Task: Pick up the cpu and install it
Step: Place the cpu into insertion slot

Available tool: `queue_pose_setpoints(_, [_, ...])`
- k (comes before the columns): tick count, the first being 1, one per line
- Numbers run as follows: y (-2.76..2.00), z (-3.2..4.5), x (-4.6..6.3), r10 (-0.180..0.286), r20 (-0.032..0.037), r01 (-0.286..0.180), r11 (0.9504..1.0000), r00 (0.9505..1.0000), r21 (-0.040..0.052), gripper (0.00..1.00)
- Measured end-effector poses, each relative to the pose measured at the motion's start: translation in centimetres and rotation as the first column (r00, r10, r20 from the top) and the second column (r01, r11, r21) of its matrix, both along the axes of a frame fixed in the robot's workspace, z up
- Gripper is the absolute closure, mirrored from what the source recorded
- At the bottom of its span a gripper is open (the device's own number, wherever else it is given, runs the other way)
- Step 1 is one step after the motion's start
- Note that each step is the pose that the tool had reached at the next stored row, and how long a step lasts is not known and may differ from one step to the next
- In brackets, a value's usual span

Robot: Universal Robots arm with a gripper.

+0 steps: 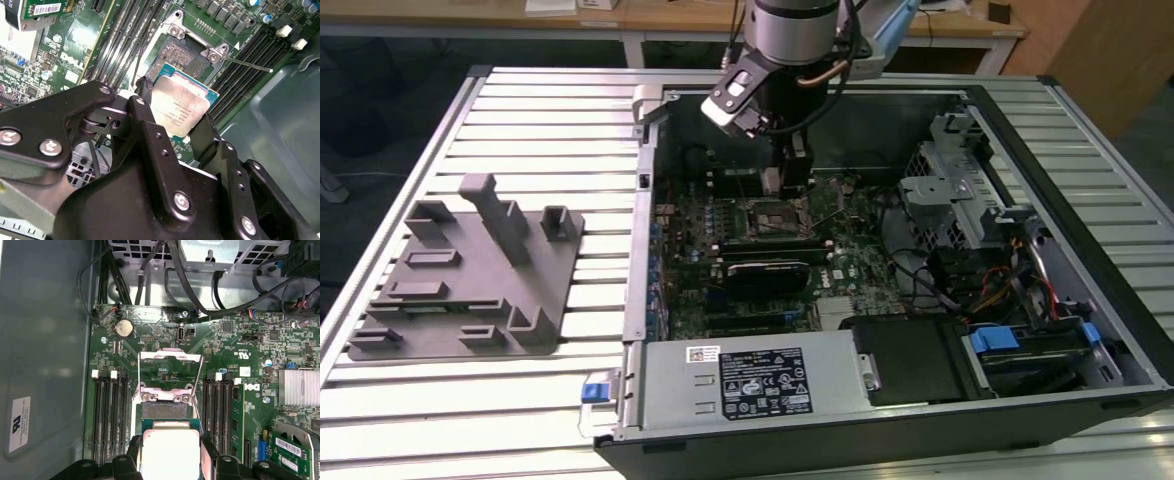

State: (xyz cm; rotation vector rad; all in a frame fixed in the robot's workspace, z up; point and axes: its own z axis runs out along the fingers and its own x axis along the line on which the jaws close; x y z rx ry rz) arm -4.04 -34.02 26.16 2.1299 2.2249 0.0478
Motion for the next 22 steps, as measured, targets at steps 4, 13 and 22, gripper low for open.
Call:
queue_pose_setpoints(4, [-0.06, -0.17, 0.00, 0.000, -0.0001, 0.000, 1.0000, 1.0000, -0.0002, 0.45])
queue_pose_setpoints(13, [-0.23, -0.47, 0.00, 0.000, 0.0000, 0.000, 1.0000, 1.0000, -0.0001, 0.45])
queue_pose_setpoints(22, [-0.38, -0.76, 0.00, 0.000, -0.0001, 0.000, 1.0000, 1.0000, -0.0002, 0.45])
